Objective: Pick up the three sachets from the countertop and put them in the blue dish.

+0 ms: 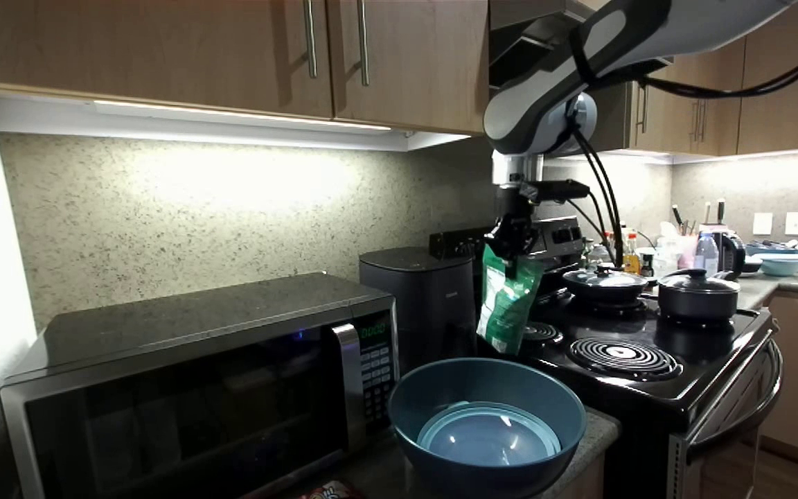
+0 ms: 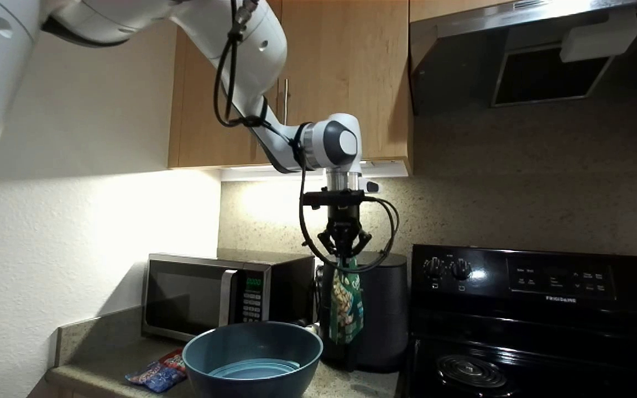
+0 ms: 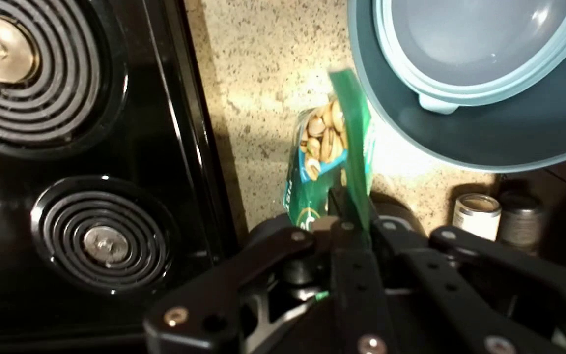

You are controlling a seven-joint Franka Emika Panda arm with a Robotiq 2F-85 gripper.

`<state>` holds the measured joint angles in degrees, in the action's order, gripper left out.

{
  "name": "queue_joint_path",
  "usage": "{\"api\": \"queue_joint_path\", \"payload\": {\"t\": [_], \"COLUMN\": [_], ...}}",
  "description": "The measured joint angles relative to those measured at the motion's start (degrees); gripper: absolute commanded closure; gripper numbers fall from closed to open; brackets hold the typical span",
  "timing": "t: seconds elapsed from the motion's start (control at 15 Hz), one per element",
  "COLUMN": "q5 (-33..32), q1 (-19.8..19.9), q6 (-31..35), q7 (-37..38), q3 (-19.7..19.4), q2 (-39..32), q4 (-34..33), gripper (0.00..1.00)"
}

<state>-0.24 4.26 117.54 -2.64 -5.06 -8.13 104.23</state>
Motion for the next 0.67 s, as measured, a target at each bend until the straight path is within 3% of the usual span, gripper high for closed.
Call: {"api": "queue_joint_path", "payload": {"t": [0.2,0.67], "q5": [-2.65,-1.61], "q1": [-1.98,-6.28], "q6": [-1.13,-13.78], "q7": [0.98,0.69], "q3": [1.22,6.04], "q2": [4.79,10.25], "q4": [0.27,0.3], "gripper": [1.0,1.0]}}
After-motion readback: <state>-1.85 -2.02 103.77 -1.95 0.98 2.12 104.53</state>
